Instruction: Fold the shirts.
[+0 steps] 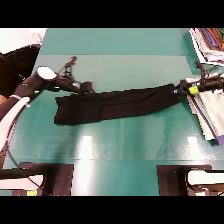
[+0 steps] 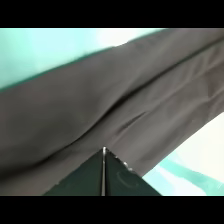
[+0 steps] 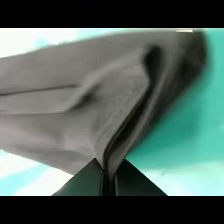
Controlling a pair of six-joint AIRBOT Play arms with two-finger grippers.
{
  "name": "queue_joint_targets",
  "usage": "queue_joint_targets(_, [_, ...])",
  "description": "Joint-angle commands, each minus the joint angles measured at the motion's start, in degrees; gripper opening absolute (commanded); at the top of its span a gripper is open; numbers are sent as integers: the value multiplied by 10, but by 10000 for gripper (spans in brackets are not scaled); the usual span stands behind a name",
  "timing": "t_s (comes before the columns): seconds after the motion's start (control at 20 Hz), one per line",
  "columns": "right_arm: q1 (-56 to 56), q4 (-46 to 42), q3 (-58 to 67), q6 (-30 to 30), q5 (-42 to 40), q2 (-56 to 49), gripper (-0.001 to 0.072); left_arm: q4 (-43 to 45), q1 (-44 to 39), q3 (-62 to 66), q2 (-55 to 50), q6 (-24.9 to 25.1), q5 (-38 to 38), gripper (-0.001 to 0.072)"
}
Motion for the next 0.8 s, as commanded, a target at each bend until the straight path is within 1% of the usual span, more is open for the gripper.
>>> queue_joint_targets(0.0, [42, 46, 78, 16, 39, 45, 17, 2, -82, 76, -86, -21, 19, 25])
queue_joint_targets(0.15, [95, 86, 146, 30, 38, 59, 17, 3, -128, 134, -152, -37, 19, 25])
queue_joint_targets(0.3, [153, 91, 197, 42, 33, 58, 17, 3, -144, 165, -197, -65, 11, 25])
queue_joint_targets(0.35, [168, 91, 208, 42, 32, 58, 17, 5, -144, 165, -204, -65, 9, 25])
queue_joint_targets(0.6, [225, 91, 229, 41, 13, 58, 17, 45, -142, 170, -206, -65, -5, 26])
queue_joint_targets(0.7, [249, 92, 229, 33, 1, 55, 17, 55, -126, 191, -196, -64, -39, 26])
queue_joint_targets(0.75, [265, 92, 229, 30, -4, 52, 17, 77, -112, 201, -179, -65, -49, 25])
